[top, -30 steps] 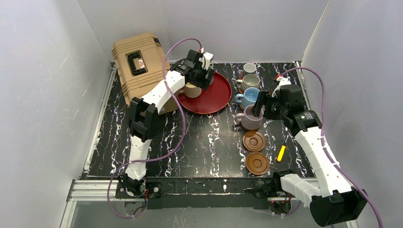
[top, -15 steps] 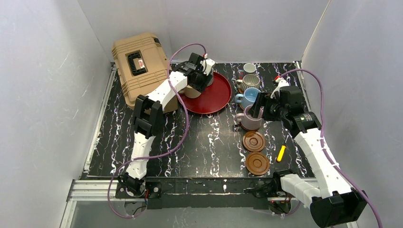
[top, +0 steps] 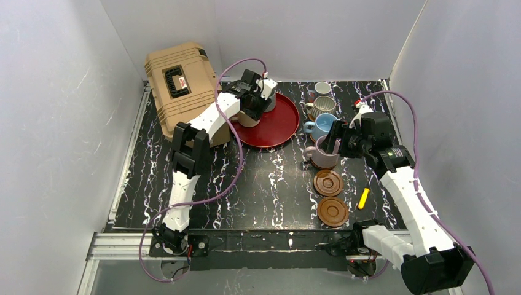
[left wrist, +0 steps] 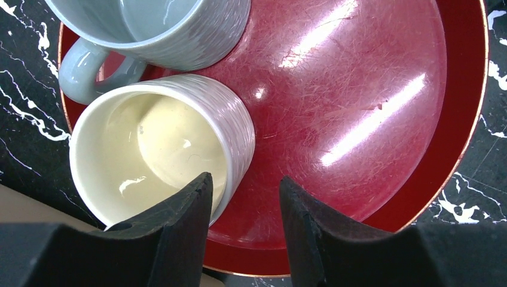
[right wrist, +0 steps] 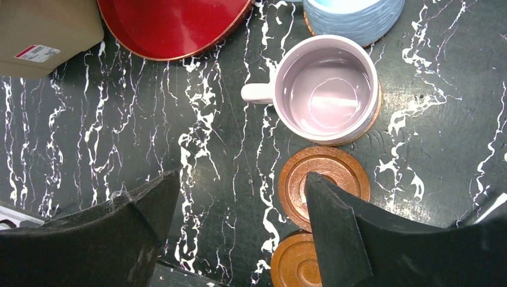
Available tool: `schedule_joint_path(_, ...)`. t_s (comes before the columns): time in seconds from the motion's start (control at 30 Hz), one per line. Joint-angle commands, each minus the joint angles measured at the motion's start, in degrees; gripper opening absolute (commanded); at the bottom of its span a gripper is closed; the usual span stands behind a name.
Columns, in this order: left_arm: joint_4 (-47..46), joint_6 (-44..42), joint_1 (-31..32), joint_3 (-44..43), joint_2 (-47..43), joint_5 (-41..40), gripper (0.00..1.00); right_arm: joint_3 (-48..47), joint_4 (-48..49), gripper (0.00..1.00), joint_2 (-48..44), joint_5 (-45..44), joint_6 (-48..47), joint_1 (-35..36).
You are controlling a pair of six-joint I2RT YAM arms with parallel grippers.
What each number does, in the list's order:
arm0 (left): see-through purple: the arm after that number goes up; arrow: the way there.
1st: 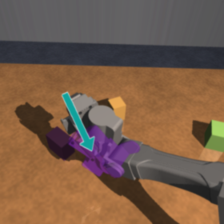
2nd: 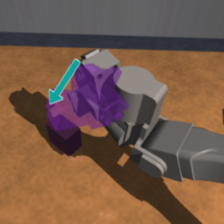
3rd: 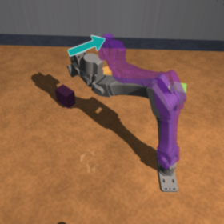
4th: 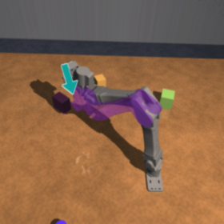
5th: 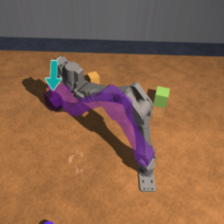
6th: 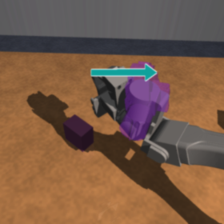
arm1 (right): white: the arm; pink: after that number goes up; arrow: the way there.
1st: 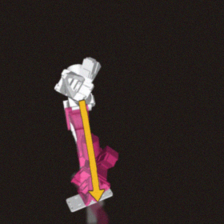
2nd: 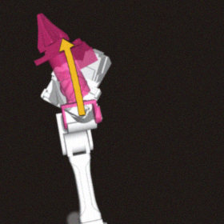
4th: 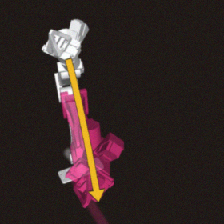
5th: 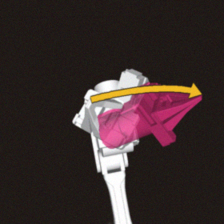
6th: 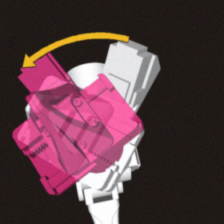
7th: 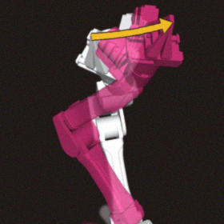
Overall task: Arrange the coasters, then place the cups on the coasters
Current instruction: Pick up the cup from the tray.
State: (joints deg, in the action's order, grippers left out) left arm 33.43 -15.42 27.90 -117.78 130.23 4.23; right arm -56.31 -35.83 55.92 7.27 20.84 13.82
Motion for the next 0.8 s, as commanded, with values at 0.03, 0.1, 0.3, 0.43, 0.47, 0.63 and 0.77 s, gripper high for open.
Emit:
schedule_joint_path(0.03,1.75,-2.31,-0.68,-0.15,-0.02,2.98,0.42,0.19,1.89,0.85,-0.64,0.82,0.17,-0.28)
schedule_joint_path(0.1,2.38,-3.11,-0.70,-0.32,0.23,4.03,0.39,0.36,1.91,0.85,-0.77,0.81,0.25,-0.29)
schedule_joint_path(0.3,3.22,-5.29,-0.69,-0.28,-0.36,6.16,0.17,0.51,2.47,0.85,-0.42,1.25,0.56,-0.23)
schedule_joint_path(0.43,3.96,-6.81,-0.65,-0.15,-1.33,8.01,0.00,0.82,2.75,0.85,-0.40,1.21,0.61,-0.29)
schedule_joint_path(0.47,3.94,-7.01,-0.65,0.14,-1.79,8.36,0.00,0.93,2.77,0.85,-0.33,1.18,0.60,-0.28)
schedule_joint_path(0.63,1.29,-7.43,-0.36,3.26,-6.10,9.81,0.00,1.39,3.27,0.85,-0.52,1.17,0.93,-0.26)
schedule_joint_path(0.77,-3.14,-7.43,0.59,7.25,-11.60,7.93,0.00,1.19,3.34,0.85,-0.63,1.00,1.21,-0.29)
